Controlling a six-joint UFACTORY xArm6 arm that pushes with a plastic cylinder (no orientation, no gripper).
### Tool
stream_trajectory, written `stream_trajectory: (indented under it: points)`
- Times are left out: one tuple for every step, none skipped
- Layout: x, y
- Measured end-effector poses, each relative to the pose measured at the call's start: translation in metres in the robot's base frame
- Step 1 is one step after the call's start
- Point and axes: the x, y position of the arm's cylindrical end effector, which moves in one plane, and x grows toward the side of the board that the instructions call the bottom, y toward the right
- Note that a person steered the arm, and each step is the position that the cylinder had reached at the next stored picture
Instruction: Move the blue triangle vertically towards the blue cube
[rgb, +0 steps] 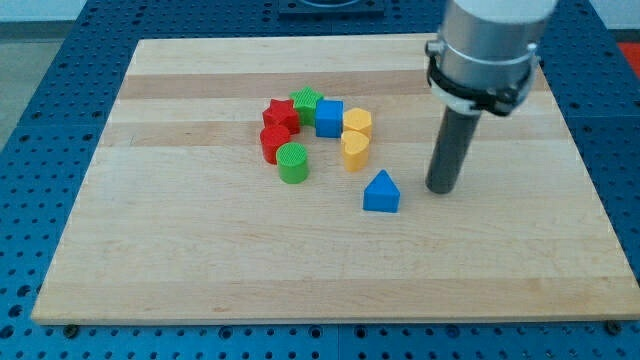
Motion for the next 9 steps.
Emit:
stream_trajectory:
  points:
    - [0.006,-0.018]
    - [0.008,-0.036]
    - [0.013,-0.051]
    - [0.013,-0.057]
    - [0.013,-0.042]
    - [0.045,-0.020]
    - [0.060,-0.020]
    - [0.052,-0.027]
    - [0.034,-0.036]
